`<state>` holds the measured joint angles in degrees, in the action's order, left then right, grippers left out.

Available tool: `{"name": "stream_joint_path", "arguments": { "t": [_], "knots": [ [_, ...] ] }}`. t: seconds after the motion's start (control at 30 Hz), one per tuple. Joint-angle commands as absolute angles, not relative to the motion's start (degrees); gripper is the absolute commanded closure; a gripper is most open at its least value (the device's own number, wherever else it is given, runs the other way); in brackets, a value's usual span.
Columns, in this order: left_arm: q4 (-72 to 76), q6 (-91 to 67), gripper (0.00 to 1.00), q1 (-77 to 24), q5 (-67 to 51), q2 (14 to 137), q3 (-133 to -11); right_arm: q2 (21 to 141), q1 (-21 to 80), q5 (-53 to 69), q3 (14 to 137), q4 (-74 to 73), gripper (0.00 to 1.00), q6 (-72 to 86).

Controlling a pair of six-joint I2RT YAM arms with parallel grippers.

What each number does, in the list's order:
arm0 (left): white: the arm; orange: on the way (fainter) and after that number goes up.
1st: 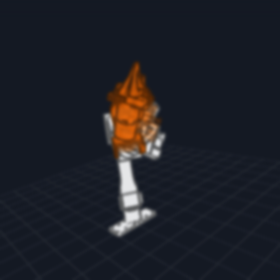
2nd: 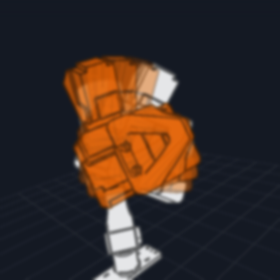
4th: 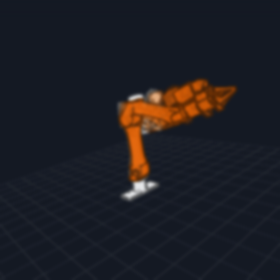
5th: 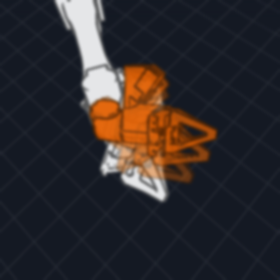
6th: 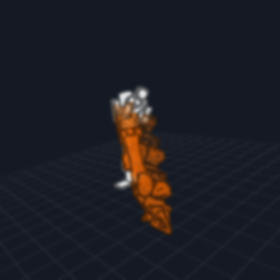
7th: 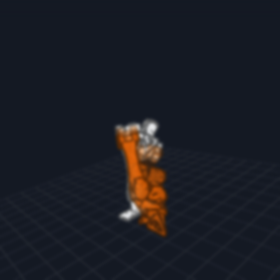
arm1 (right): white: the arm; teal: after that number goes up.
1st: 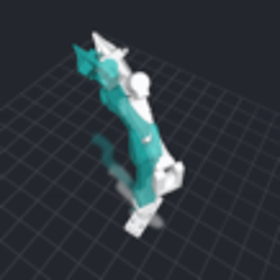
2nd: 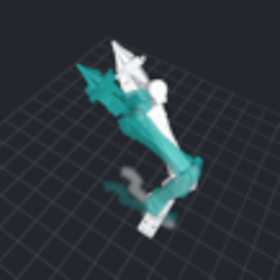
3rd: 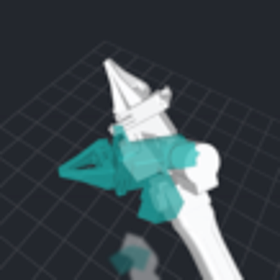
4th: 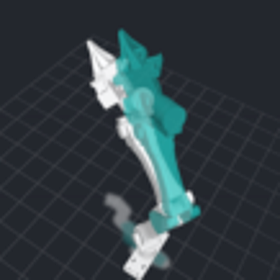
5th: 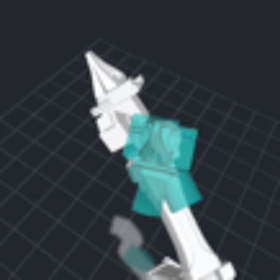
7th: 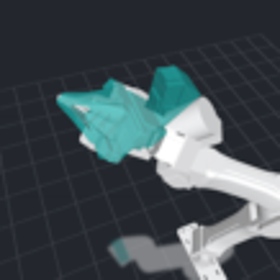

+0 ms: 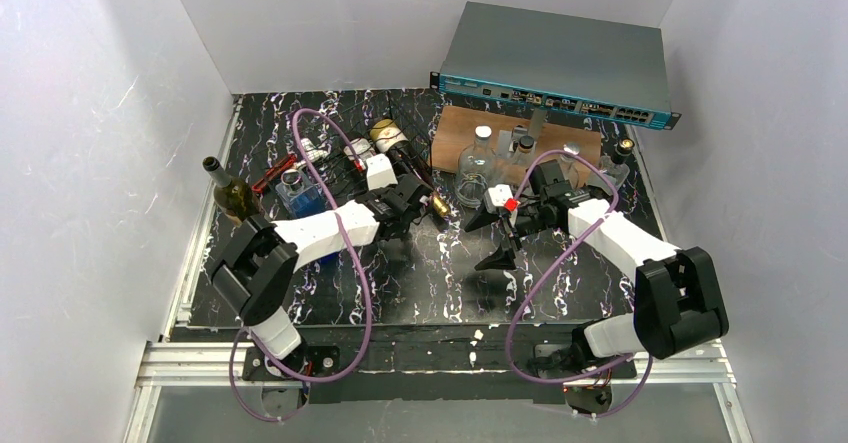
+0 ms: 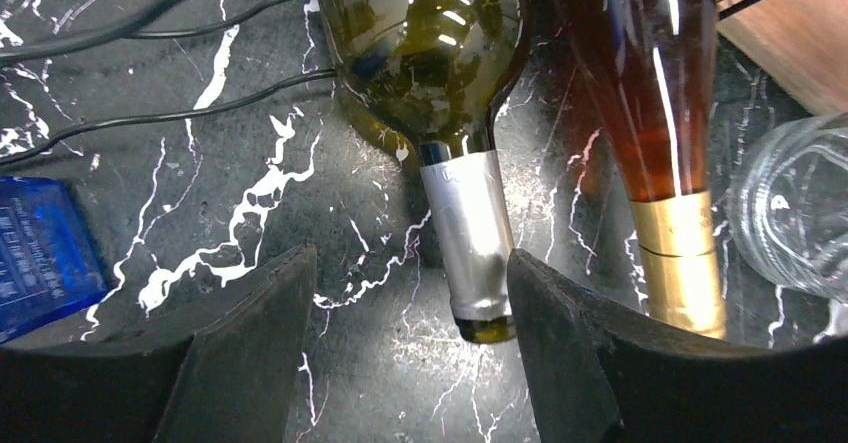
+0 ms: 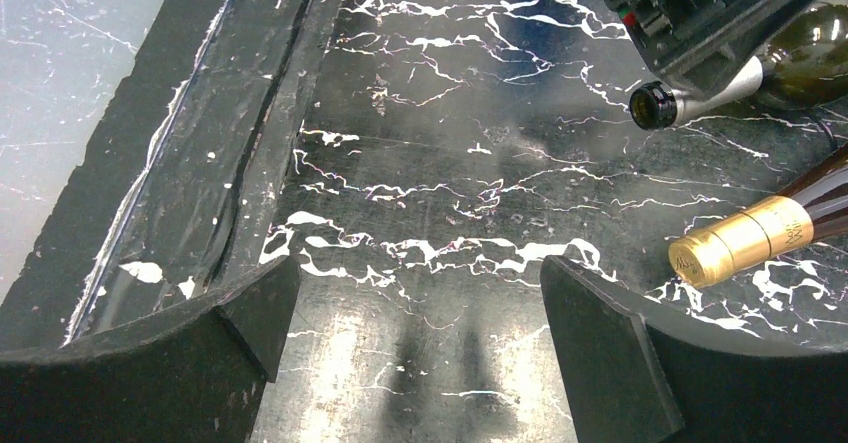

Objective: Take the wine bottle off the wine rack
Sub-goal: Pick up the wine bottle from the wine rack.

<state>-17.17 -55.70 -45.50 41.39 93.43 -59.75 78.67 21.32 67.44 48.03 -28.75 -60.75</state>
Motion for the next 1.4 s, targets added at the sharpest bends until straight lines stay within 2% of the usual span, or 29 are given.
{"name": "stream_joint_path", "arguments": {
  "t": [0.0,0.3,0.9,1.13,1.2,1.37],
  "knots": [
    [-14.2,-55.0,0.33,-44.9,43.9,95.3,-61.2,79.8,21.1,68.4,50.9,-32.2,0.0,-64.3],
    [-8.1,-53.3,0.36,-43.4,43.2,99.0,-60.8,81.1,21.1,68.2,51.6,-34.7,0.0,-66.7],
    [-1.2,-51.6,0.54,-41.0,42.7,104.6,-61.7,82.0,21.1,68.0,52.0,-36.5,0.0,-68.8],
    [-0.6,-51.1,0.59,-40.9,43.0,105.7,-62.4,82.4,21.1,67.9,52.4,-37.8,0.0,-70.2],
    [-0.5,-50.9,0.66,-40.9,43.1,105.6,-62.3,82.5,21.1,67.8,52.5,-38.3,0.0,-70.7],
    [-0.9,-49.7,0.99,-40.9,43.0,104.5,-61.7,82.7,21.1,67.8,52.7,-39.2,0.0,-71.6]
  ]
}}
